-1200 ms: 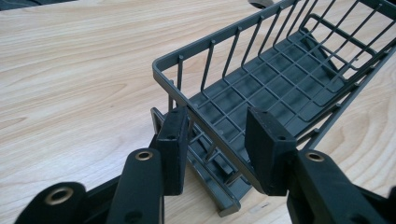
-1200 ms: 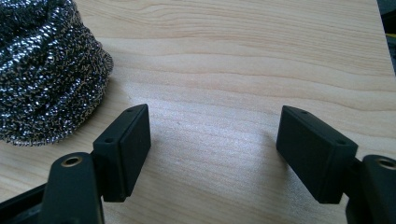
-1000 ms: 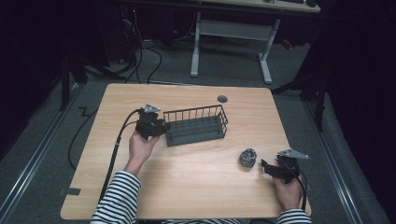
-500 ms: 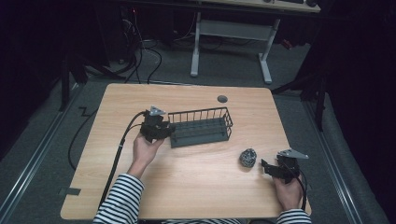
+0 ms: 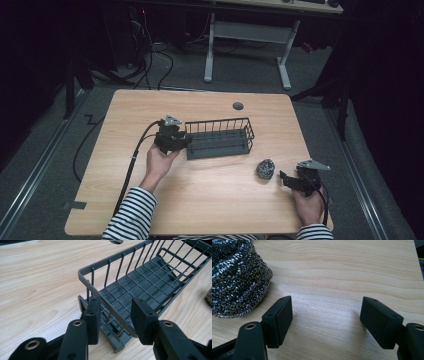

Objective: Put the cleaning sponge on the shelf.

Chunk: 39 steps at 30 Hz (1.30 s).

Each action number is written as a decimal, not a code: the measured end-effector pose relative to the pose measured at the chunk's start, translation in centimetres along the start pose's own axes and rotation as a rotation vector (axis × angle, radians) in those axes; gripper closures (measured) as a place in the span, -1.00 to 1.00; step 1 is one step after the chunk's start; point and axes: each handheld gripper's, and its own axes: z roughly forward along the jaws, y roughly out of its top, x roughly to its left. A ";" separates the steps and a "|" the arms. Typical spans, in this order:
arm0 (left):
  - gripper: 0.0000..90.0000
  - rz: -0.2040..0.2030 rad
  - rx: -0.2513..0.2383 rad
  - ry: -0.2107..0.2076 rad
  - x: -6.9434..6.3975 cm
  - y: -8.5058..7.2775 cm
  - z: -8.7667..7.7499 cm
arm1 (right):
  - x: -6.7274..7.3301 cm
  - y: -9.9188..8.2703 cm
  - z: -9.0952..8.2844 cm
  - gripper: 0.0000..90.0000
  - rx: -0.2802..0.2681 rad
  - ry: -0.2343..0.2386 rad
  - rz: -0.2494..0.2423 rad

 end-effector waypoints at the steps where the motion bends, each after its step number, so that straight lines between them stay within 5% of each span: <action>1: 0.34 0.001 0.000 -0.004 -0.1 0.0 0.0 | 0.0 0.0 0.0 -0.42 0.000 0.000 0.000; 11: 0.31 0.014 0.002 -0.032 -1.3 0.3 0.9 | 0.0 0.0 0.0 -0.42 0.000 0.000 0.000; 16: 0.10 -0.001 -0.007 -0.032 -1.0 0.3 0.7 | 0.0 0.0 0.0 -0.42 0.000 0.000 0.000; 18: -0.18 -0.003 -0.028 -0.047 -0.8 0.3 0.4 | 0.0 0.0 0.0 -0.42 0.000 0.000 0.000; 23: -0.35 -0.008 -0.055 -0.050 -0.2 0.3 -0.8 | 0.0 0.0 0.0 -0.42 0.000 0.000 0.001; 39: -0.36 -0.026 -0.084 0.004 2.5 -2.2 -4.8 | 0.0 0.0 0.0 -0.42 0.000 0.000 0.001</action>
